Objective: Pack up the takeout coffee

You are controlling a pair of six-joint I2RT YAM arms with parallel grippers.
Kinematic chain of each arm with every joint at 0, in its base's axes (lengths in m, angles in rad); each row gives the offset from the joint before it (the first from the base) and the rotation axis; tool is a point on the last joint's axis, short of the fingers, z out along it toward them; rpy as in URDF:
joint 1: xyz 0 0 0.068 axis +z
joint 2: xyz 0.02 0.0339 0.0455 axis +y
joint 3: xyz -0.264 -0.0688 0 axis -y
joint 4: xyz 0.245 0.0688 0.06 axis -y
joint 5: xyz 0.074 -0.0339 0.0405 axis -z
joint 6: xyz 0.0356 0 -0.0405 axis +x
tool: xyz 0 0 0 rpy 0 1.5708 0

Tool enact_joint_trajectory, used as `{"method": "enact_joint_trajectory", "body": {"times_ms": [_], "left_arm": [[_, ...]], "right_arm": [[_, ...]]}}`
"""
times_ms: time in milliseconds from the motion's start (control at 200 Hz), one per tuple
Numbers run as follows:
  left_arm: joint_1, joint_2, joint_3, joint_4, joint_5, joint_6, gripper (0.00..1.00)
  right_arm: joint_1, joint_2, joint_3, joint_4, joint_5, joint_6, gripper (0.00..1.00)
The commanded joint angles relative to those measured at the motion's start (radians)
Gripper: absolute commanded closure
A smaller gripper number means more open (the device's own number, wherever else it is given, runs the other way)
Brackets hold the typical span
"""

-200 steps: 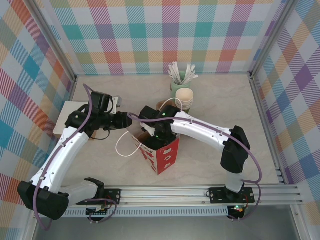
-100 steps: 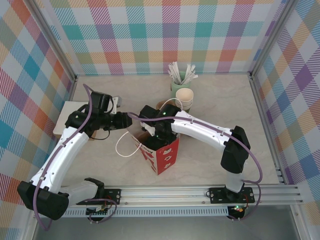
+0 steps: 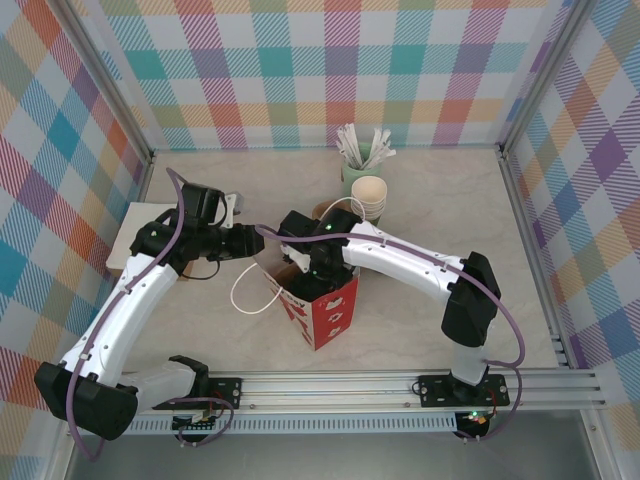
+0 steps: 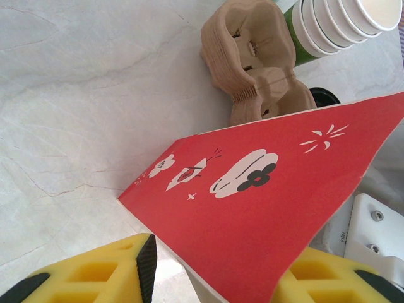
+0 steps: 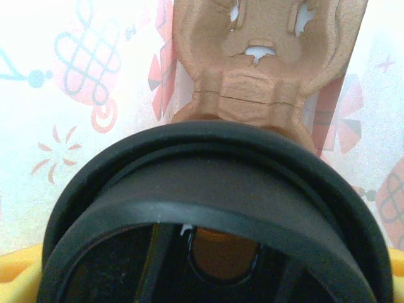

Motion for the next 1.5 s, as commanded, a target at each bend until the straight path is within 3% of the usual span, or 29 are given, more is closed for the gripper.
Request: {"method": "enact_joint_trajectory", "body": {"times_ms": [0,1495], "left_arm": [[0.010,0.008,-0.004,0.004,0.001,0.006,0.57],[0.010,0.001,-0.018,0.010,0.000,0.001,0.57]], "right_arm": [[0.006,-0.025,0.029,-0.029,-0.021,0.005,0.14],[0.005,0.023,0.009,-0.078,-0.053,0.064,0.14]]}}
